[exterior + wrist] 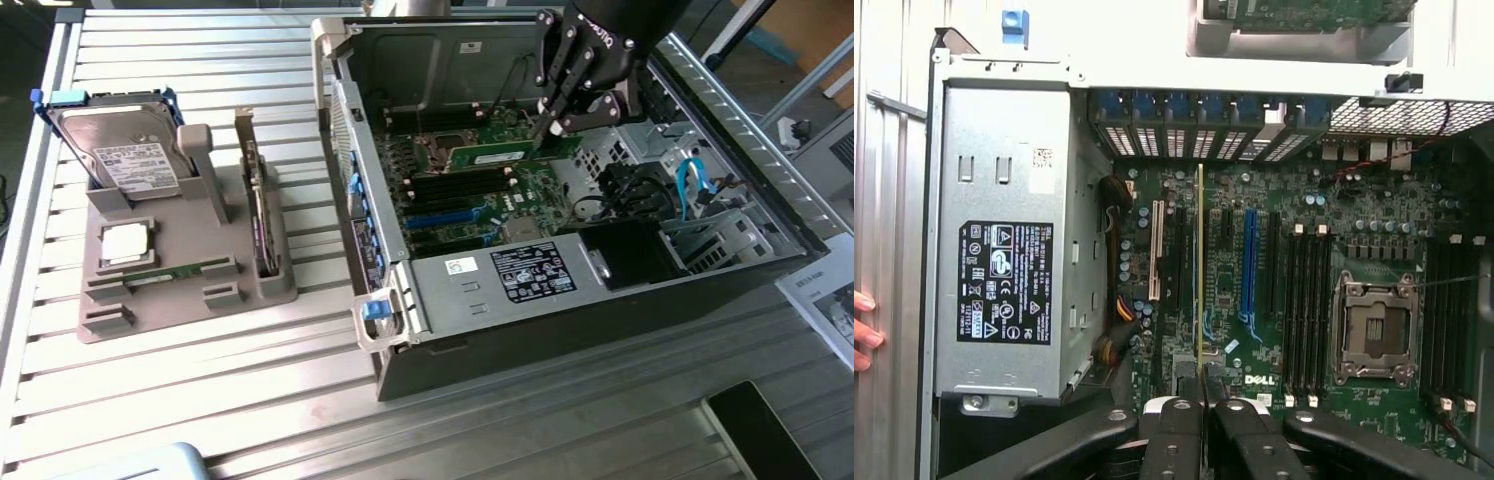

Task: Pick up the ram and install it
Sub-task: 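Pick up the ram and move it above insertion slot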

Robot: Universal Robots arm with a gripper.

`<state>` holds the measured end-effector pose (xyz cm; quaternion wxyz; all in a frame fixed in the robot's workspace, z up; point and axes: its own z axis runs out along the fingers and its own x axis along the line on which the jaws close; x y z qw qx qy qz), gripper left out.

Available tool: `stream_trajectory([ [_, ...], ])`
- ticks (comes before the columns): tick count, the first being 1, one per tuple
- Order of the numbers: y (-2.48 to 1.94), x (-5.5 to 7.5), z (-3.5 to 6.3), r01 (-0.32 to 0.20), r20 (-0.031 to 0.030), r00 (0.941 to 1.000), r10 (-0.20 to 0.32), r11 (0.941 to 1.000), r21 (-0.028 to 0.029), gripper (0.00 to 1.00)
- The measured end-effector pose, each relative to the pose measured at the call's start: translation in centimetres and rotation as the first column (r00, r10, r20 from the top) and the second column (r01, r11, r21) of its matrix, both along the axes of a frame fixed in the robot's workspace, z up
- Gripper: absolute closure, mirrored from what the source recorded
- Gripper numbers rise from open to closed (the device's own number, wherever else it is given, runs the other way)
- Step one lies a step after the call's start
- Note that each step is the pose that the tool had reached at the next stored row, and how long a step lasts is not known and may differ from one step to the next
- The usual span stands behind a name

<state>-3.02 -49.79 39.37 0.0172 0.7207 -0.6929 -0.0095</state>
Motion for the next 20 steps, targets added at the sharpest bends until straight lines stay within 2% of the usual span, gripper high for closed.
stream_trajectory([
  [7, 0.00, 0.00, 0.00, 0.000, -0.0086, 1.0000, 0.000, 1.0000, 0.0000, 0.88],
  [18, 0.00, 0.00, 0.00, 0.000, -0.0185, 0.9998, 0.000, 1.0000, 0.0001, 0.88],
  [20, 0.00, 0.00, 0.00, 0.000, -0.0220, 0.9998, 0.000, 1.0000, 0.0001, 0.88],
])
